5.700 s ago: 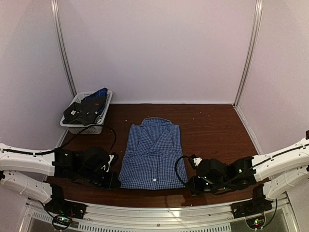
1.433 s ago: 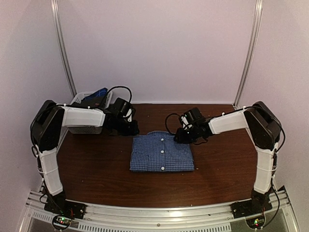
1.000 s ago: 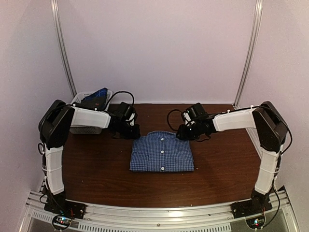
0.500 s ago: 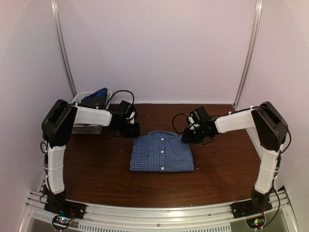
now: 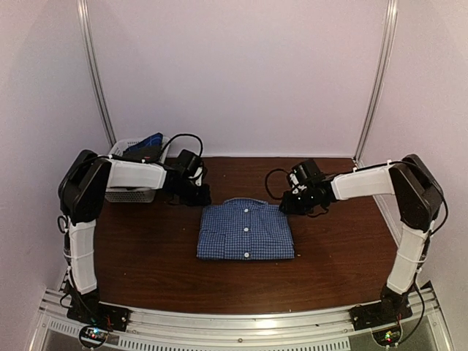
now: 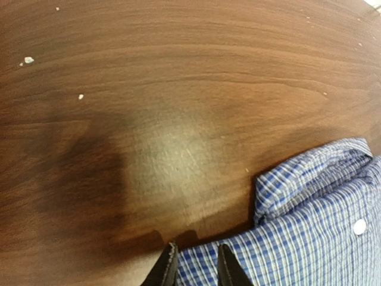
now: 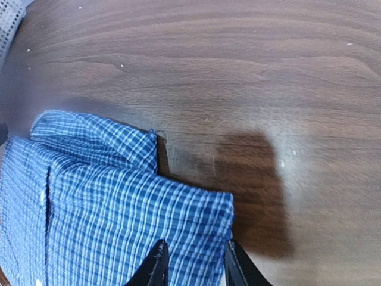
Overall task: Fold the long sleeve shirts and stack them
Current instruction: Pick up the square-folded shirt from the center of the board.
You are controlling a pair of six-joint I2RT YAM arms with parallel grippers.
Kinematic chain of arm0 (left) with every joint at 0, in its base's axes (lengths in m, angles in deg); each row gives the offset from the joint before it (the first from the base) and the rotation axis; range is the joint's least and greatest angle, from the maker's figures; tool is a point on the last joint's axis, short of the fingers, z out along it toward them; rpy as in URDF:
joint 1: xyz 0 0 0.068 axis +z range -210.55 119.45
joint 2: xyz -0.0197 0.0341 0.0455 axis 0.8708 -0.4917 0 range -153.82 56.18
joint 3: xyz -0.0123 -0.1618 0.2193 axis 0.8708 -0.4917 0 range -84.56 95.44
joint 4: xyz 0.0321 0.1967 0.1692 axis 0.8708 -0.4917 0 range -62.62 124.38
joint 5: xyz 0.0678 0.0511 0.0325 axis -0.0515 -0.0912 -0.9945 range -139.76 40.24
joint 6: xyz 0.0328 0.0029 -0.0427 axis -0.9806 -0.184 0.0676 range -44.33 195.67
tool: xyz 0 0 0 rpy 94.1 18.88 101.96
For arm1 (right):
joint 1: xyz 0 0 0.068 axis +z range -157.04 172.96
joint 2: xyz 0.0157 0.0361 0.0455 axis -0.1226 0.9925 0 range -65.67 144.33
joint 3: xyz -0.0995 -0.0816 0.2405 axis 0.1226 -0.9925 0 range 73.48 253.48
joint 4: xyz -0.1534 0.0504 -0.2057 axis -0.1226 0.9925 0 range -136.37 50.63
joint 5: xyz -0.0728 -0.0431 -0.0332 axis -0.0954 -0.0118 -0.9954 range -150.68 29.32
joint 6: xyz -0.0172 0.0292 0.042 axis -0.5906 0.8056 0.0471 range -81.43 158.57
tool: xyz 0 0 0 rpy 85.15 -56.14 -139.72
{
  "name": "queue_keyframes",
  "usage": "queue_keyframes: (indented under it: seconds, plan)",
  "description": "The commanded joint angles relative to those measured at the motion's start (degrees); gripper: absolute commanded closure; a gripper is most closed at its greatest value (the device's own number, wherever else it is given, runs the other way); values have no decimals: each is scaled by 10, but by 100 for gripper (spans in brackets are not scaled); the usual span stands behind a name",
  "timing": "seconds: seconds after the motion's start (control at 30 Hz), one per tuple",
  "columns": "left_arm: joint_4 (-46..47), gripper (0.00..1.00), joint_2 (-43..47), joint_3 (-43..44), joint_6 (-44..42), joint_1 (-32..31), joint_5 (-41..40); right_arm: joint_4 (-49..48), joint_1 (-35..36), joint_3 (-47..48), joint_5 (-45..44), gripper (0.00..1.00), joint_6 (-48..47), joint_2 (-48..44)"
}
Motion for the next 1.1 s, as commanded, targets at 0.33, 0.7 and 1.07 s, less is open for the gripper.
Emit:
queue_keyframes:
  seconds: [0.33,0.7,1.07]
  plan:
    - [62,61,211,-212,66,3,107,4,82,-115,-27,66,14,-149]
    - [114,56,249,-321,108,-9,167,-1,139,-168,-37,67,39,-160]
    - [125,56,196,-310,113,-27,149,-15,139,-208,-40,66,46,-166]
